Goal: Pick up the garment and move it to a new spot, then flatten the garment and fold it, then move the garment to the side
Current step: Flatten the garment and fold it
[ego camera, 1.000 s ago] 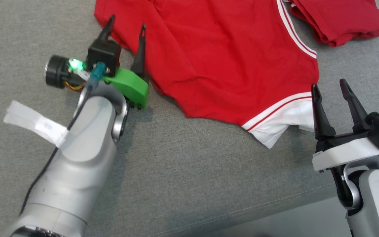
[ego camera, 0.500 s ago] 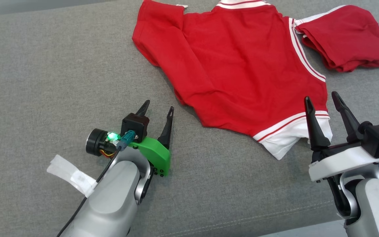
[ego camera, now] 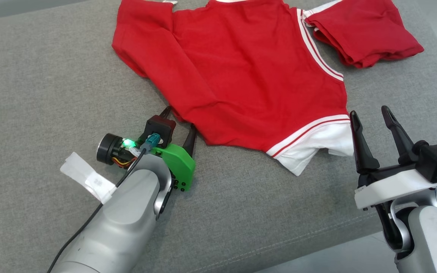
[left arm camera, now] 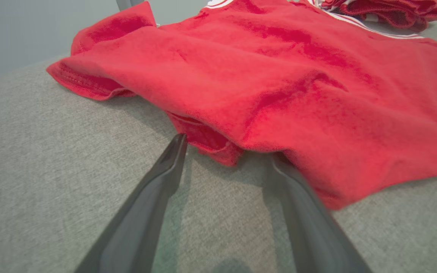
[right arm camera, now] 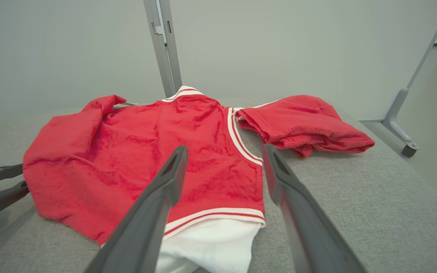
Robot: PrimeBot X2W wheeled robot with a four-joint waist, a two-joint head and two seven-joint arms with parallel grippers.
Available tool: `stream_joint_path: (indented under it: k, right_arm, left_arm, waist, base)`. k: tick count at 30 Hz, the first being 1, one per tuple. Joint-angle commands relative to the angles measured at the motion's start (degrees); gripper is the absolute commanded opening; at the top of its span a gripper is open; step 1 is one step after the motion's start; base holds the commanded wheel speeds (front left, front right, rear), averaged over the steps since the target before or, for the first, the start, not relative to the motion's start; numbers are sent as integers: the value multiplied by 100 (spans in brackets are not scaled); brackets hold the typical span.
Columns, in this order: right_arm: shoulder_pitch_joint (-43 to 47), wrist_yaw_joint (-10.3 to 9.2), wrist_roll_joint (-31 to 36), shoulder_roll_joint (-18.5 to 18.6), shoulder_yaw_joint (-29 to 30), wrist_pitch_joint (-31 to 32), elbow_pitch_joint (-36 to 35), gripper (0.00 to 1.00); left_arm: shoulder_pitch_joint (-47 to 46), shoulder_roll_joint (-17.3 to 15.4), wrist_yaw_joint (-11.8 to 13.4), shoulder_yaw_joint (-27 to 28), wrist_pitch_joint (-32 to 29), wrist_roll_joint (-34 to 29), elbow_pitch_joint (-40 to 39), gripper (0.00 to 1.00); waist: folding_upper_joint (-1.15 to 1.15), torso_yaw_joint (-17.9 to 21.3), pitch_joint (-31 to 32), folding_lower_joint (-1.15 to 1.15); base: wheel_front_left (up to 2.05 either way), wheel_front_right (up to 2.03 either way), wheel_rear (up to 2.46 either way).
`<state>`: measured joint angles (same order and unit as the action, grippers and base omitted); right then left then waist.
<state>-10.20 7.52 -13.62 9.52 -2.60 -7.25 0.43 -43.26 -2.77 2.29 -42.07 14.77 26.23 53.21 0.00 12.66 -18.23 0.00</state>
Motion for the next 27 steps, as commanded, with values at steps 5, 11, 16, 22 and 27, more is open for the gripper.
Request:
stream_joint_path:
  k: [5, 11, 16, 22, 27]
  right_arm:
    - [-49, -7, -23, -31, 27, -83, 48, 100]
    - [3, -7, 13, -31, 134, -109, 70, 100]
    - [88, -7, 58, -42, 230, -118, 45, 100]
    - [184, -7, 72, -53, 279, -82, 10, 100]
    - [258, -7, 68, -61, 282, -48, 16, 100]
  left_arm:
    - [-236, -24, 35, -101, 35, 126, 260, 100]
    - [-333, -25, 53, -144, 42, 293, 356, 0]
    - [-90, -52, 183, -13, 41, 143, 95, 0]
    - [340, -305, 375, 328, 41, -115, -661, 0]
    - [748, -573, 508, 551, 40, -399, -1333, 0]
  waist:
    - [0, 194, -145, 0]
    - [0, 157, -119, 0]
    - [0, -133, 64, 0]
    - [0, -556, 313, 0]
    - [0, -848, 522, 0]
  base:
    - [0, 0, 0]
    - [0, 0, 0]
    - [0, 0, 0]
    - [0, 0, 0]
    - [0, 0, 0]
